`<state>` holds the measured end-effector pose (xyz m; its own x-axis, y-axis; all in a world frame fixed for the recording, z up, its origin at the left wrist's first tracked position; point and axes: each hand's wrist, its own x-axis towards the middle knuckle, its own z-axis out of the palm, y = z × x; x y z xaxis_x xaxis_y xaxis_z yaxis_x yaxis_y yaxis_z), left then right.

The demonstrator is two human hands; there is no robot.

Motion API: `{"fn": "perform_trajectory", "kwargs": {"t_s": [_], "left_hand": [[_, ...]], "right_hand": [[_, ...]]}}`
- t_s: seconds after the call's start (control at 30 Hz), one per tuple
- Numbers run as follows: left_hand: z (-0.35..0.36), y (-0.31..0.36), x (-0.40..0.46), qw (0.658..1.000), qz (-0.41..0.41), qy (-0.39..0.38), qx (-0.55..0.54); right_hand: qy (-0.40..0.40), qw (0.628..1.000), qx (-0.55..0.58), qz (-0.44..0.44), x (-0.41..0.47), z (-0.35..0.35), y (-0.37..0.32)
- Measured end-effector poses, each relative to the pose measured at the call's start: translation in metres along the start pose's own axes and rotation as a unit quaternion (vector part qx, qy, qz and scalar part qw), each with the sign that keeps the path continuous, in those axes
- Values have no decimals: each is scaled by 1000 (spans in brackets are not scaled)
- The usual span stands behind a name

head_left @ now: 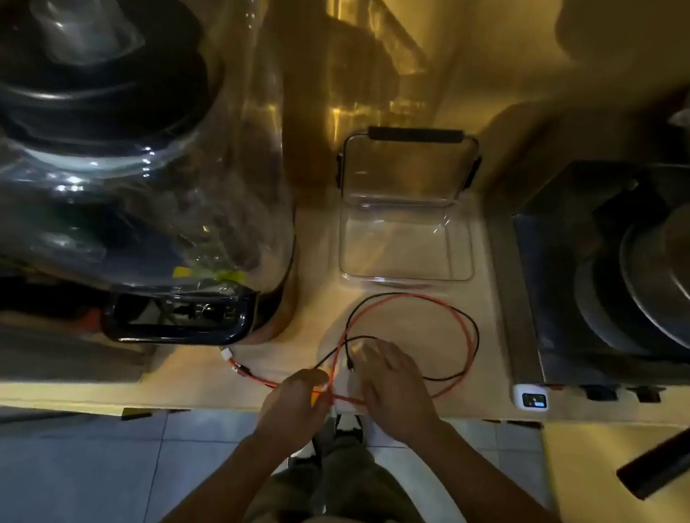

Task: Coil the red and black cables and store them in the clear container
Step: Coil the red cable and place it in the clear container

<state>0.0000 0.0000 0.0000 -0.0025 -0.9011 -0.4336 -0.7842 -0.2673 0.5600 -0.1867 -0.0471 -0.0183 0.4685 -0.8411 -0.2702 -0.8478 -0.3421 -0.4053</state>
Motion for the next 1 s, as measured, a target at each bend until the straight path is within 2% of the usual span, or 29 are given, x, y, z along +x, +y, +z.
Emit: {"fn": "perform_trajectory", "kwargs": {"t_s": [0.13,0.27,0.4,0.63,0.83,1.0], "left_hand": [[9,-3,11,998,-59,-4,11],[8,2,16,996,-90,3,12],[16,5,23,992,-127,-14,4],[26,14,33,992,-118,-28,-12],[26,9,32,993,-107,4,-48],[16,8,27,991,-95,50,-77]], "right_hand": [[-30,999,35,7,25,-1,11],[0,999,44,-21,46,1,19],[-5,999,30,-36,66,0,25],[-54,995,-40,-67,93,3,36],[16,990,-96,-105,104,2,38],[76,988,-82,-111,106,-3,42]]}}
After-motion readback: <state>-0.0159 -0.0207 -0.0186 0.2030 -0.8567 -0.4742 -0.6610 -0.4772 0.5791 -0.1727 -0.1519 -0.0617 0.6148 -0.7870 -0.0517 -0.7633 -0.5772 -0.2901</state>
